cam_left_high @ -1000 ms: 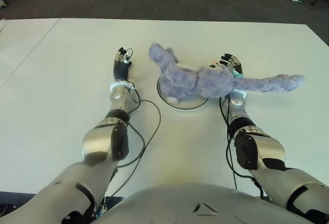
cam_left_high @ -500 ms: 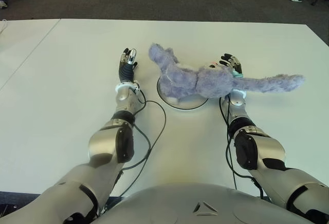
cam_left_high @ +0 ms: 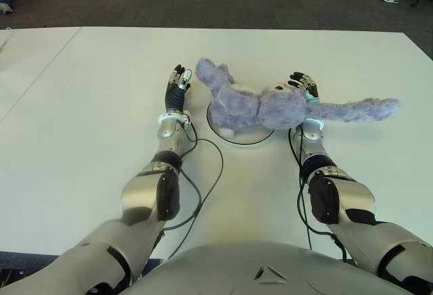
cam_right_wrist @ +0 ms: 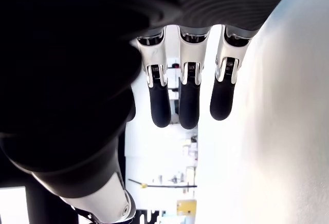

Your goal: Put the doll into the plate.

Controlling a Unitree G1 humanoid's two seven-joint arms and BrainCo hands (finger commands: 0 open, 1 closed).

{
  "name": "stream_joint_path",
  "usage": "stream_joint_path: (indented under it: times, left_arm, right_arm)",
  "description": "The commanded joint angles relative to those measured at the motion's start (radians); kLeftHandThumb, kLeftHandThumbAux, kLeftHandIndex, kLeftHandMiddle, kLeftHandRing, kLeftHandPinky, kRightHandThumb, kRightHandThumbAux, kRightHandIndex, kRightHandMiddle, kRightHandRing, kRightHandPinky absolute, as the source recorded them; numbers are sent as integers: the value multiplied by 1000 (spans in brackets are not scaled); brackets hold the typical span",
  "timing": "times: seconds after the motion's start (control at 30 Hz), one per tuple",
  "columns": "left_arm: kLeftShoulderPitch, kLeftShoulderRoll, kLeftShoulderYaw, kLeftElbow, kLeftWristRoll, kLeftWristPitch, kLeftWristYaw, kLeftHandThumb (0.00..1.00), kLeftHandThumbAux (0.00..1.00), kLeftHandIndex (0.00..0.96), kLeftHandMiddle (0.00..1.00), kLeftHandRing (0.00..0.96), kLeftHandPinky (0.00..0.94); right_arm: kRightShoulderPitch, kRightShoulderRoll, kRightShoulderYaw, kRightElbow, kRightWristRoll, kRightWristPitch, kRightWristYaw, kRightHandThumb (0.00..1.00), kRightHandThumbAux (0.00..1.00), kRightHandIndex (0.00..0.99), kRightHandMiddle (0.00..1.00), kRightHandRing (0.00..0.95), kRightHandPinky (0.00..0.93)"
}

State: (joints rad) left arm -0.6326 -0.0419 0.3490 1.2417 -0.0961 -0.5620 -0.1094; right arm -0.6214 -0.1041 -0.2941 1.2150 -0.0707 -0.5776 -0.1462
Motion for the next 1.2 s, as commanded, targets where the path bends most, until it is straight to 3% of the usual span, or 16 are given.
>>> stream_joint_path:
  times: [0.03, 0.37, 0.7, 1.2]
  left_arm:
    - [238, -33, -72, 128, 81, 174, -20, 0, 525, 0, 0, 0, 0]
    - [229, -4, -133, 127, 150, 202, 25, 0, 661, 0, 6, 0, 25]
    - [237, -21, -119, 122, 137, 151, 85, 0, 708, 0, 5, 3, 25]
    - [228, -46, -42, 118, 66, 155, 175, 0, 709, 0, 0, 0, 0]
  right_arm:
    - [237, 81, -17, 144, 24, 116, 13, 323, 889, 243, 267, 266, 276]
    - [241, 90, -19, 143, 26, 102, 5, 347, 900, 248, 279, 278, 282]
    - [241, 93, -13, 142, 21, 96, -4, 324, 900, 243, 277, 275, 284]
    - [239, 96, -16, 142, 23, 90, -7, 283, 905, 247, 281, 283, 310]
